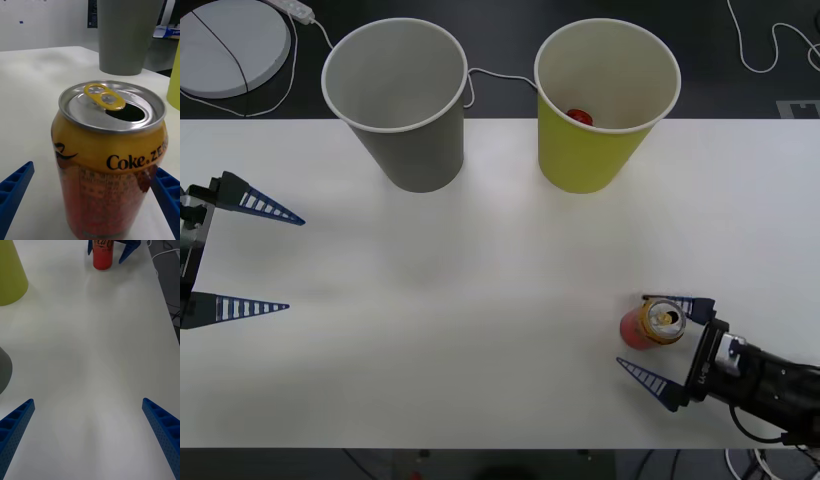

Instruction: Put the can into the green bin and the plastic bottle into the gray bin

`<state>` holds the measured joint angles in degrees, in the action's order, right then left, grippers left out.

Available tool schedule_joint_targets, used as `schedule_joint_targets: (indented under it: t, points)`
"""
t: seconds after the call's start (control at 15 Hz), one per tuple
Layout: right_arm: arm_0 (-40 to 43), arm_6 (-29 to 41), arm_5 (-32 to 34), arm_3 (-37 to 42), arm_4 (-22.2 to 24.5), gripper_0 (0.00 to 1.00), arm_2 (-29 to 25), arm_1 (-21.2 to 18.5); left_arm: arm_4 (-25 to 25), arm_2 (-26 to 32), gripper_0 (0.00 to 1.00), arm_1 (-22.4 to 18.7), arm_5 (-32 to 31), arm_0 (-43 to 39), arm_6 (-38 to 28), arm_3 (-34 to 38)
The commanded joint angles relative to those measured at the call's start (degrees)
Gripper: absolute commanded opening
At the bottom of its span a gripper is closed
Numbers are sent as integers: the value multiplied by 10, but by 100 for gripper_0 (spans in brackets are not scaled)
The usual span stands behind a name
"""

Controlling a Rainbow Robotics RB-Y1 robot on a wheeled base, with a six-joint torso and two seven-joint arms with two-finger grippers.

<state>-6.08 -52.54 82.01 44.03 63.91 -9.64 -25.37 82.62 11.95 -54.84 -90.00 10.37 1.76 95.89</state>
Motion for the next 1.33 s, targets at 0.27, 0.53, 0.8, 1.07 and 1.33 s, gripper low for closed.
schedule_joint_targets:
  t: [0.27, 0.53, 0.8, 1.07, 1.33]
  points:
    - [-2, -4, 1, 1, 1, 67, 3, 7, 0, 0, 100, 0, 0, 0, 0, 0]
    - [-2, -4, 3, 0, 0, 0, 3, 7, 0, 0, 100, 0, 0, 0, 0, 0]
    - [-5, 10, 10, 10, 0, 0, 3, 5, 0, 0, 100, 0, 0, 0, 0, 0]
    - [5, 67, 10, 70, 12, 0, 0, -13, 0, 0, 100, 0, 0, 0, 0, 0]
    - [62, 197, -18, 239, 56, 0, -23, -36, 0, 0, 100, 0, 0, 0, 0, 0]
